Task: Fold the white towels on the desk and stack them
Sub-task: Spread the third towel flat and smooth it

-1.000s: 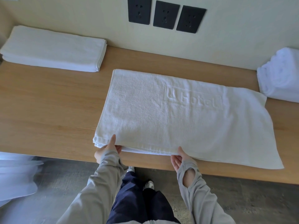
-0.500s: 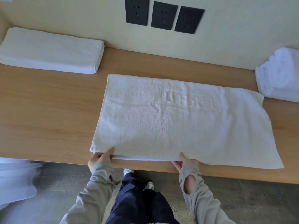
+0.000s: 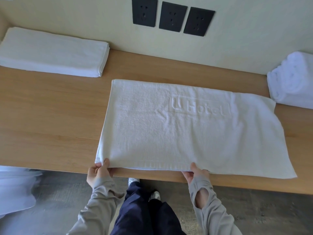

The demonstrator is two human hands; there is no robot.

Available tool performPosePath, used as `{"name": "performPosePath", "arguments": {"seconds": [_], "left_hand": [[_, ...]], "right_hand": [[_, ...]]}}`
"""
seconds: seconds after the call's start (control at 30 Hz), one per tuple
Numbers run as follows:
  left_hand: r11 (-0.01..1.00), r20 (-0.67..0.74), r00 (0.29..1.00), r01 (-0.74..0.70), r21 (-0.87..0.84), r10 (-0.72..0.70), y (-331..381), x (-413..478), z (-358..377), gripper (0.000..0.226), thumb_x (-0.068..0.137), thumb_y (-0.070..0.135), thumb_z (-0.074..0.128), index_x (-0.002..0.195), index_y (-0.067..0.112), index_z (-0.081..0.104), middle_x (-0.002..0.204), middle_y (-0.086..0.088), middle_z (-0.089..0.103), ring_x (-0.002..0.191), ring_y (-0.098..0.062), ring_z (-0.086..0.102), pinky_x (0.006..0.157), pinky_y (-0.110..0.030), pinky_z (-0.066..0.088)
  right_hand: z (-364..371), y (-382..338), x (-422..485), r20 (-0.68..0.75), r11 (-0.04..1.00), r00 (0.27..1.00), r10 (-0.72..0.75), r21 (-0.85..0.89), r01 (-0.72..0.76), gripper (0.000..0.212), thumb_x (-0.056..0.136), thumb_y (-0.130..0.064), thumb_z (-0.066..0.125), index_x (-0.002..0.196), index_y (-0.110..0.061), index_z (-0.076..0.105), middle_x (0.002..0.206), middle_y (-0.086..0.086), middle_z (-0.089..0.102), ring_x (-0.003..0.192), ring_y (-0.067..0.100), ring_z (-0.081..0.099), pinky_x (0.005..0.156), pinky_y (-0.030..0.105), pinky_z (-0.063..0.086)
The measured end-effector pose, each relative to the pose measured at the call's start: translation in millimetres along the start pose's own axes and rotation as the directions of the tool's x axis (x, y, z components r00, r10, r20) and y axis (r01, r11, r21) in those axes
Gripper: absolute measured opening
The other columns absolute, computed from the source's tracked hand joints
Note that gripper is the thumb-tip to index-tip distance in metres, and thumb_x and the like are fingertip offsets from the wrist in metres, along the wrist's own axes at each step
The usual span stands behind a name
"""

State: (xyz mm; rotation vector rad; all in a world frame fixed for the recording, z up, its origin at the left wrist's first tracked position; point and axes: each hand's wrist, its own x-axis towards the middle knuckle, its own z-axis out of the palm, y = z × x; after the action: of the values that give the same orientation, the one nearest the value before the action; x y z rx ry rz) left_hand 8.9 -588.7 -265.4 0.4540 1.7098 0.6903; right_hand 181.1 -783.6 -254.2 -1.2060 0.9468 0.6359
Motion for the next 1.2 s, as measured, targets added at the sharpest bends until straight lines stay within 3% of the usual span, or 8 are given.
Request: {"name": "performPosePath", "arguments": {"seconds": [0.07, 0.2, 0.47, 0.67, 0.8, 0.9, 1.03, 1.2], "left_hand": [[0.998, 0.009, 1.0, 0.023, -0.052, -0.022, -0.6, 1.7, -0.3, 0.03, 0.081, -0.005, 0.064, 0.068, 0.016, 0.047, 0.079, -0.005, 0.058, 0.089, -0.031, 0.059, 0.064, -0.037, 0.059], [0.98, 0.006, 0.996, -0.084, 0.178, 0.084, 2.6, 7.0, 0.3, 0.019, 0.08, 0.004, 0.067, 0.082, 0.014, 0.05, 0.094, -0.013, 0.06, 0.091, -0.035, 0.063, 0.084, -0.048, 0.054], [0.91, -0.038, 0.977, -0.179, 0.375, 0.208, 11.9, -1.3, 6.8, 0.051, 0.074, 0.018, 0.072, 0.118, 0.014, 0.047, 0.085, -0.003, 0.053, 0.084, -0.03, 0.061, 0.082, -0.043, 0.054], [0.753, 0.057, 0.915, -0.362, 0.55, 0.399, 11.4, 5.1, -4.3, 0.043, 0.08, 0.008, 0.066, 0.119, 0.01, 0.05, 0.107, -0.018, 0.057, 0.092, -0.037, 0.058, 0.085, -0.046, 0.049], [0.269, 0.328, 0.586, -0.707, 0.654, 0.741, 12.0, 2.7, 1.5, 0.043, 0.078, -0.003, 0.062, 0.12, -0.003, 0.052, 0.115, -0.03, 0.05, 0.099, -0.046, 0.052, 0.083, -0.058, 0.045], [-0.139, 0.721, 0.395, -0.818, 0.558, 0.569, 9.4, -12.3, 34.5, 0.055, 0.094, 0.036, 0.038, 0.143, 0.011, 0.035, 0.148, -0.017, 0.033, 0.133, -0.036, 0.036, 0.105, -0.051, 0.033], [-0.407, 0.891, 0.33, -0.801, 0.439, 0.312, 1.5, 4.3, 66.3, 0.064, 0.092, 0.052, 0.006, 0.146, 0.023, -0.012, 0.157, 0.001, -0.014, 0.143, -0.019, -0.016, 0.117, -0.038, -0.009], [-0.523, 0.925, 0.271, -0.765, 0.375, 0.266, 17.1, 37.3, 49.8, 0.067, 0.093, 0.057, 0.008, 0.149, 0.023, 0.016, 0.158, -0.002, 0.012, 0.145, -0.021, 0.011, 0.117, -0.044, 0.011]], "right_hand": [[-3.5, 0.2, 0.1, 0.03, 1.0, 1.0, 0.001, -0.009, -0.001, 0.013, 0.088, 0.007, 0.053, 0.09, -0.006, 0.053, 0.094, 0.011, 0.059, 0.099, 0.036, 0.056, 0.086, 0.054, 0.051], [-0.6, -3.1, -3.4, 0.042, 0.987, 0.998, -0.051, -0.152, 0.057, 0.021, 0.086, 0.008, 0.056, 0.104, -0.001, 0.051, 0.105, 0.014, 0.055, 0.102, 0.04, 0.055, 0.058, 0.042, 0.059], [5.0, -0.5, 0.8, -0.086, 0.974, 0.996, -0.029, -0.228, 0.009, 0.036, 0.087, 0.007, 0.055, 0.121, 0.005, 0.046, 0.118, 0.029, 0.053, 0.095, 0.044, 0.057, 0.048, 0.044, 0.055], [-7.2, 3.8, -6.4, -0.096, 0.91, 0.99, -0.105, -0.41, 0.057, 0.018, 0.082, -0.009, 0.068, 0.081, 0.004, 0.056, 0.065, 0.019, 0.061, 0.045, 0.024, 0.06, 0.039, 0.029, 0.053], [-23.4, 3.2, -17.3, 0.004, 0.396, 0.862, -0.506, -0.887, 0.236, 0.037, 0.078, -0.038, 0.071, 0.067, -0.009, 0.052, 0.056, 0.005, 0.056, 0.047, 0.02, 0.052, 0.048, 0.024, 0.041], [-0.9, 7.1, -29.2, 0.472, -0.002, 0.559, -0.682, -0.765, 0.644, 0.018, 0.084, -0.026, 0.065, 0.074, -0.014, 0.055, 0.068, -0.003, 0.058, 0.061, 0.015, 0.057, 0.057, 0.022, 0.045], [65.7, 27.1, -19.9, 0.923, -0.489, 0.263, -0.28, -0.373, 0.788, 0.034, 0.095, -0.011, 0.046, 0.127, -0.008, 0.054, 0.132, 0.009, 0.055, 0.127, 0.025, 0.046, 0.106, 0.039, 0.033], [113.1, 22.4, 25.0, 0.964, -0.779, 0.088, 0.25, 0.146, 0.61, 0.053, 0.094, -0.035, 0.029, 0.143, -0.017, 0.034, 0.151, 0.0, 0.031, 0.141, 0.02, 0.025, 0.114, 0.047, 0.022]]}}
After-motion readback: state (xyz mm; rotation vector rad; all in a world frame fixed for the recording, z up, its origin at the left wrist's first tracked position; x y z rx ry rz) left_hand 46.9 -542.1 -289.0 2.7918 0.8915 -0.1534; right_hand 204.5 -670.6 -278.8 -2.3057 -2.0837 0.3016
